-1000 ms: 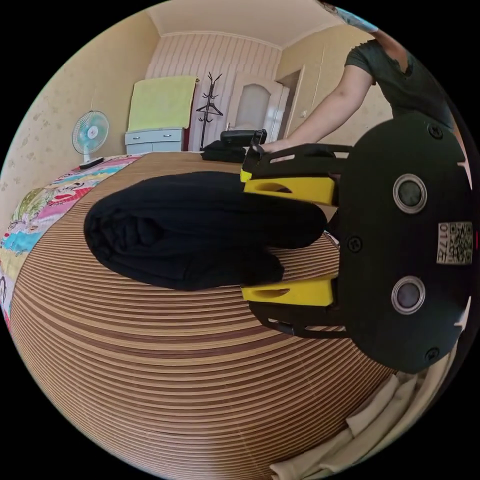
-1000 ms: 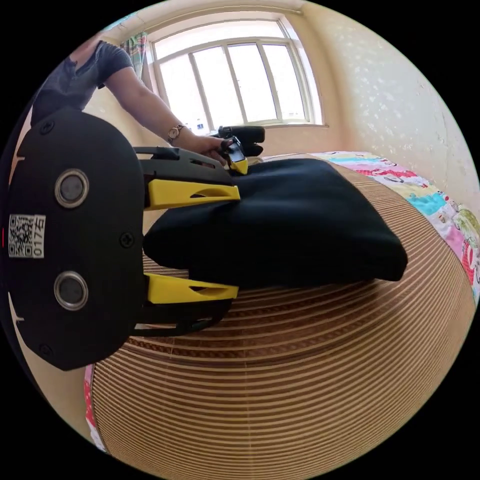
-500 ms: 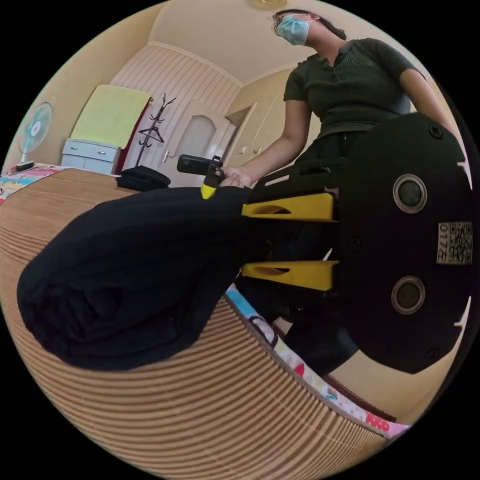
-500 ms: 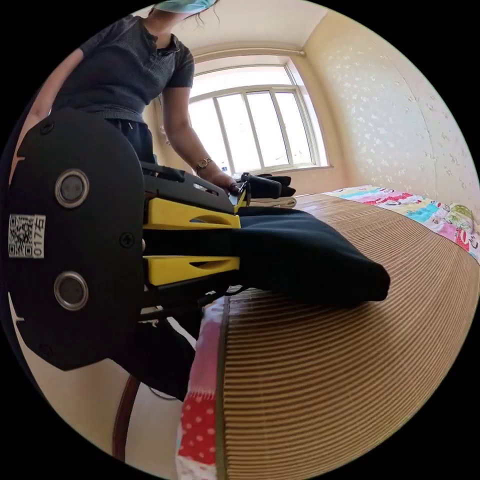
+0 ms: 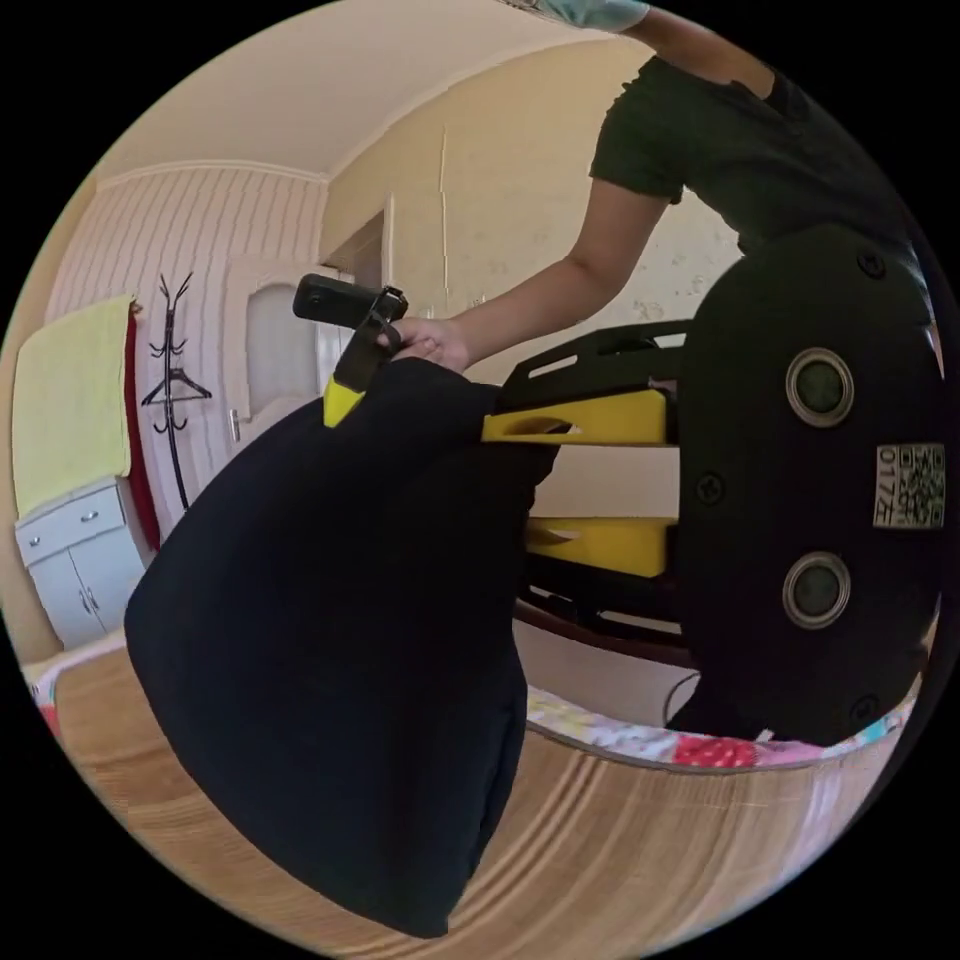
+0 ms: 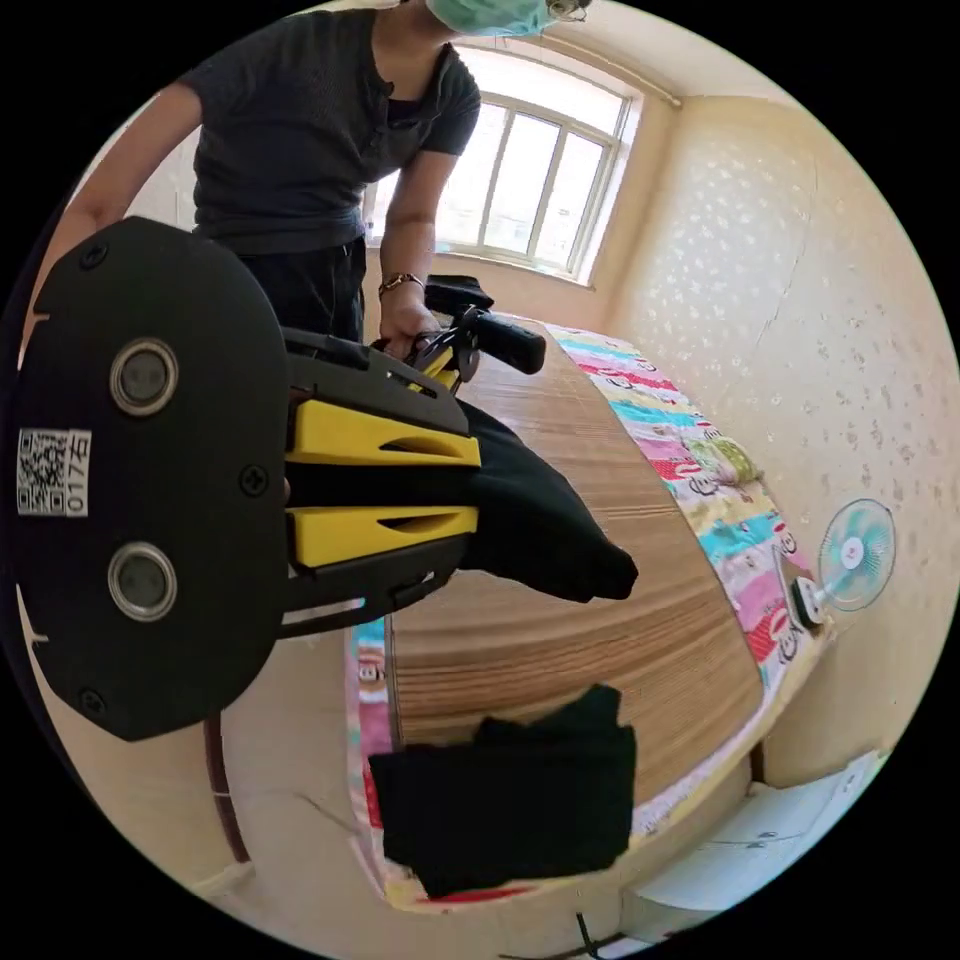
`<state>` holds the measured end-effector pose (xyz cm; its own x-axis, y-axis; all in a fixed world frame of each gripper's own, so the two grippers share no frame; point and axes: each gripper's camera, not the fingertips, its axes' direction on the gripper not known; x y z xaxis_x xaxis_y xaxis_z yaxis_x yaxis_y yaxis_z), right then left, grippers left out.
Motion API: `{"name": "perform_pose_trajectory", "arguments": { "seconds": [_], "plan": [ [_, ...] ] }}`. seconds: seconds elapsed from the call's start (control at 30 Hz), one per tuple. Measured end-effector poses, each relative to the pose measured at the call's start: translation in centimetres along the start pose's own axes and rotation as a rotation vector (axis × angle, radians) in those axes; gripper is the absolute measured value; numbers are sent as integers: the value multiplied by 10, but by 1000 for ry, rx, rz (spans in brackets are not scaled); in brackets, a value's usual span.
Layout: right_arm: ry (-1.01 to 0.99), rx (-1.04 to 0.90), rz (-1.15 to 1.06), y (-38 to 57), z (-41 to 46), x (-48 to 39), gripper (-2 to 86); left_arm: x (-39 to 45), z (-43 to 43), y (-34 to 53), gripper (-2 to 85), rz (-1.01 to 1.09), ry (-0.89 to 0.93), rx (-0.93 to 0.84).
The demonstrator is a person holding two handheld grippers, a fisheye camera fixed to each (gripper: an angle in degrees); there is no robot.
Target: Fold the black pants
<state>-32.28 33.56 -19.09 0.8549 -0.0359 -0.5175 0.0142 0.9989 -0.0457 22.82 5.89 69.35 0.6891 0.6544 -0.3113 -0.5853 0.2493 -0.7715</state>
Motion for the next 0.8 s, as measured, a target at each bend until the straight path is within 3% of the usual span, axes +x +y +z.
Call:
{"name": "perform_pose_trajectory", "arguments": {
  "seconds": [0.17, 0.27, 0.3, 0.37, 0.4, 0.47, 0.53, 0.6, 0.7, 0.8],
  "plan": [
    [278, 69, 25, -20, -53, 56, 74, 12, 72, -154, 120, 84, -99, -35],
    [449, 32, 342, -16, -28, 125, 71, -40, 122, -181, 123, -65, -136, -156],
    [637, 1, 515, -8, -14, 139, 52, -48, 132, -177, 110, -75, -130, -192],
    [1004, 123, 798, 7, -9, 126, 29, -63, 159, -131, 80, -63, -175, -316],
    [1028, 305, 767, 15, -4, 96, 19, -64, 163, -114, 78, -56, -199, -346],
    [882, 448, 533, 21, 19, 57, 11, -69, 170, -25, 80, -35, -314, -488],
    [787, 378, 465, 17, 53, 48, 7, -79, 156, 51, 79, -103, -393, -552],
    [704, 56, 573, 2, 113, 86, 5, -93, 123, 127, 74, -262, -433, -560],
    [756, -65, 583, -3, 134, 97, 4, -103, 46, 239, 46, -540, -545, -537],
    [798, -33, 710, -8, 117, 81, 3, -83, -30, 320, -1, -734, -866, -575]
  ]
}}
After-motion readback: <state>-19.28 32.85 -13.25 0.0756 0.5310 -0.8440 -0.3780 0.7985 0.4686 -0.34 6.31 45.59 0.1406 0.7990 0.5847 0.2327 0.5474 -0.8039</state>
